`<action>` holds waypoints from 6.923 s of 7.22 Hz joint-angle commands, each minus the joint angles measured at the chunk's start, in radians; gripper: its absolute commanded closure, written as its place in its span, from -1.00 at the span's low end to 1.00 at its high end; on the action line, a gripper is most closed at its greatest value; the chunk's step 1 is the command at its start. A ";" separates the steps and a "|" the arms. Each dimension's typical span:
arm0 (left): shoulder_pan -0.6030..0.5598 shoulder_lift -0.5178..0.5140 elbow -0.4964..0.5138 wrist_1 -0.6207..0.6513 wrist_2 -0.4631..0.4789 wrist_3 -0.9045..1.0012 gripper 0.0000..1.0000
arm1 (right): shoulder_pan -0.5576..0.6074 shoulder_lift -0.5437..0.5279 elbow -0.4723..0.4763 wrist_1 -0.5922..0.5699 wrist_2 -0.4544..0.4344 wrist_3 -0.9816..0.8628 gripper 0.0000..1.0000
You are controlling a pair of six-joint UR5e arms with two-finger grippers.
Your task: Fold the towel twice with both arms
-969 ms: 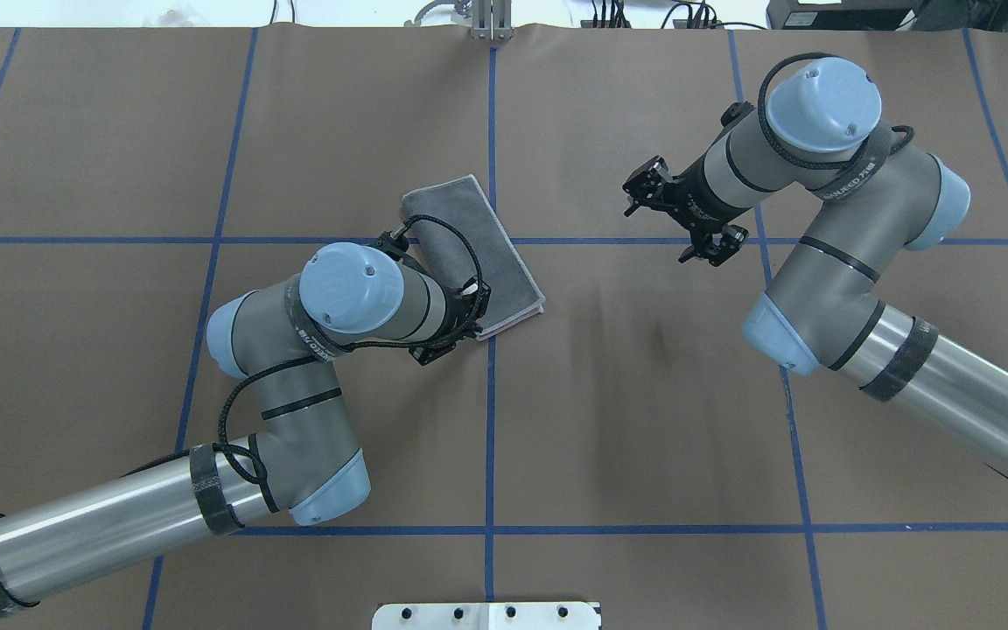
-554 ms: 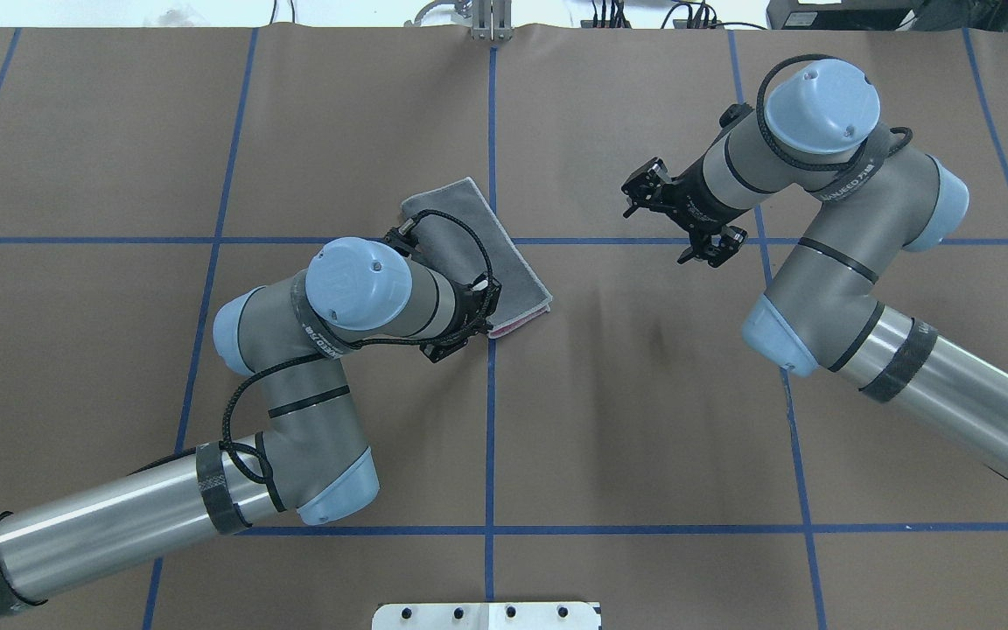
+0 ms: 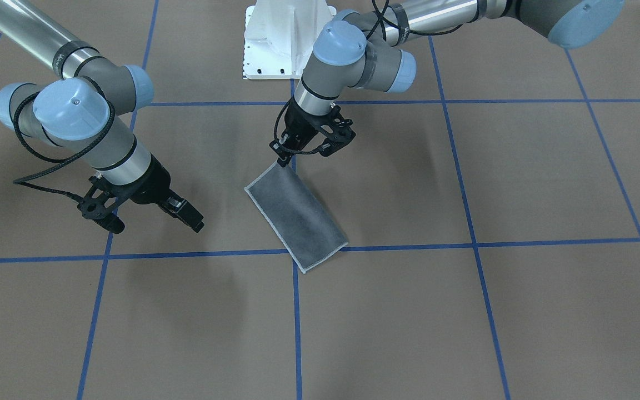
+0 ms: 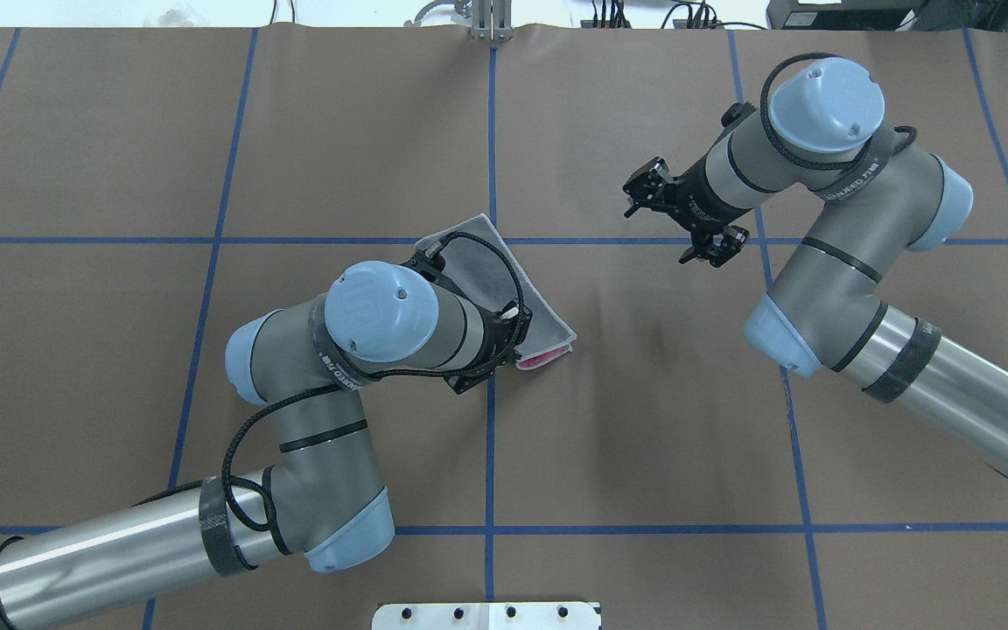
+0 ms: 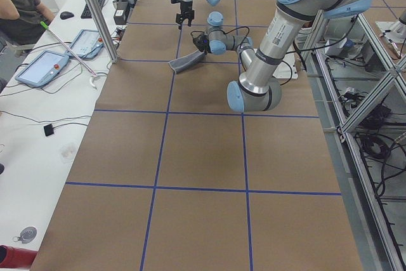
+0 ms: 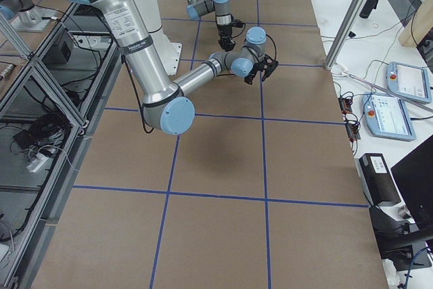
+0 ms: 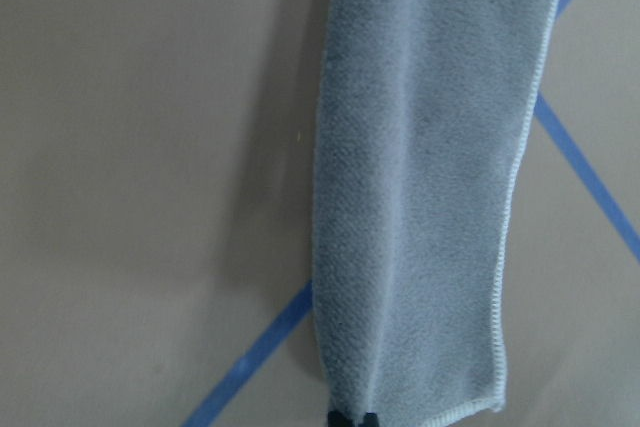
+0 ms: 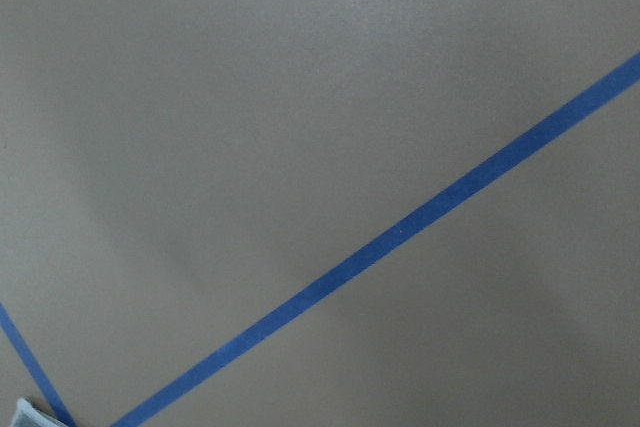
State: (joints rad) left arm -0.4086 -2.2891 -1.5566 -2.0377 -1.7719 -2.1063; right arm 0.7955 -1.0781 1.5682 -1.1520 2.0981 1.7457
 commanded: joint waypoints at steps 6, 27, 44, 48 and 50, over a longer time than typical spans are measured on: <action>0.030 0.338 -0.287 0.007 -0.046 0.035 1.00 | -0.001 0.001 -0.001 0.000 -0.001 0.000 -1.00; 0.099 0.349 -0.307 0.137 0.089 0.054 0.29 | -0.006 0.004 0.006 0.000 -0.007 -0.002 -1.00; 0.102 0.376 -0.338 0.199 0.077 0.063 1.00 | -0.012 0.017 0.006 0.000 -0.010 0.011 -1.00; 0.073 0.246 -0.343 0.205 0.083 0.054 1.00 | -0.010 0.015 0.006 0.000 -0.010 0.006 -1.00; 0.030 0.185 -0.315 0.206 0.080 0.055 1.00 | -0.010 0.011 0.006 0.000 -0.010 0.000 -1.00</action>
State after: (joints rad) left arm -0.3509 -2.0626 -1.8903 -1.8329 -1.6902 -2.0515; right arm 0.7852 -1.0648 1.5741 -1.1520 2.0878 1.7494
